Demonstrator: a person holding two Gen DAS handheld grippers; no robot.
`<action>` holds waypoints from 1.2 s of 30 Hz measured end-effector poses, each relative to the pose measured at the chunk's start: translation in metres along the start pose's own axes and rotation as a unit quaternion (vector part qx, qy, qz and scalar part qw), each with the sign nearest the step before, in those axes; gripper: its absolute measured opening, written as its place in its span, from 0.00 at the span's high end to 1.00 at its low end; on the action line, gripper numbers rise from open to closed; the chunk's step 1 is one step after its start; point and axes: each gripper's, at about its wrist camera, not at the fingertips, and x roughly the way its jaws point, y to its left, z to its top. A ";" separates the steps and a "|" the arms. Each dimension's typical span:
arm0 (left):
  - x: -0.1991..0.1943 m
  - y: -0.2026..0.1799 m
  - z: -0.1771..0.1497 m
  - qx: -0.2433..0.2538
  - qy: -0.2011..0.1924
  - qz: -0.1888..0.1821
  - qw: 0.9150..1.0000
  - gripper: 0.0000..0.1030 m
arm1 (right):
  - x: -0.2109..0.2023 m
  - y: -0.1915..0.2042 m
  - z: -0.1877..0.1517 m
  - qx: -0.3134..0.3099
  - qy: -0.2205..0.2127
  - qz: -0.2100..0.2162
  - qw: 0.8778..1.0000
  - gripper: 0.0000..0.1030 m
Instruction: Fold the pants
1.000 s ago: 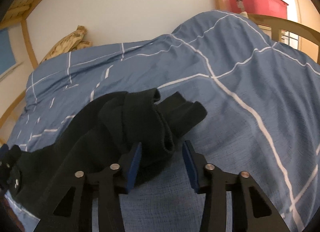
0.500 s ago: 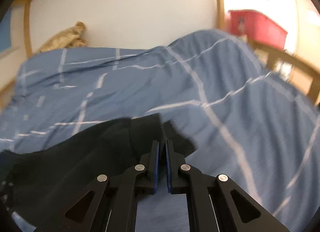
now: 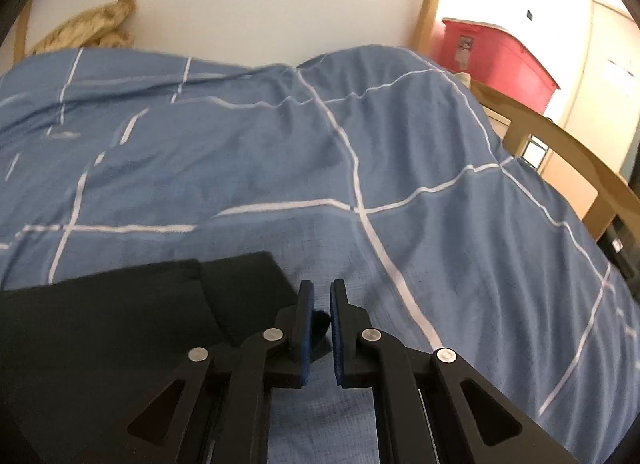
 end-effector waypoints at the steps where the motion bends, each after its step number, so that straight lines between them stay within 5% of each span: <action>1: 0.001 0.000 0.000 0.001 0.003 -0.002 1.000 0.13 | -0.006 -0.007 -0.001 0.027 -0.009 -0.001 1.000 0.74; 3: 0.000 0.001 0.000 -0.004 0.002 -0.006 1.000 0.13 | -0.022 -0.022 -0.007 0.089 -0.032 0.007 0.995 0.39; 6: -0.002 0.004 0.001 -0.012 0.000 -0.007 1.000 0.13 | -0.033 -0.044 -0.022 0.165 -0.038 0.037 0.985 0.38; 9: -0.006 0.001 0.001 -0.007 -0.007 -0.009 1.000 0.13 | -0.041 -0.057 -0.048 0.222 -0.025 0.013 0.975 0.39; 13: -0.009 -0.005 0.000 0.004 -0.008 -0.024 1.000 0.13 | -0.030 -0.047 -0.061 0.189 0.026 0.050 0.980 0.47; 18: -0.009 -0.001 0.002 -0.001 -0.010 -0.021 1.000 0.13 | -0.023 -0.030 -0.056 0.181 0.029 0.130 0.974 0.47; 29: -0.004 -0.010 -0.003 0.020 -0.001 -0.020 1.000 0.13 | 0.015 -0.023 -0.036 0.207 0.051 0.186 0.959 0.47; 31: -0.003 -0.010 -0.003 0.020 0.001 -0.022 1.000 0.13 | 0.019 -0.023 -0.037 0.215 0.051 0.189 0.957 0.55; 33: -0.003 -0.010 -0.003 0.020 0.002 -0.023 1.000 0.13 | 0.021 -0.022 -0.039 0.217 0.052 0.204 0.953 0.80; 36: -0.001 -0.009 -0.003 0.014 0.004 -0.026 1.000 0.13 | 0.013 -0.024 -0.043 0.217 0.040 0.196 0.956 0.86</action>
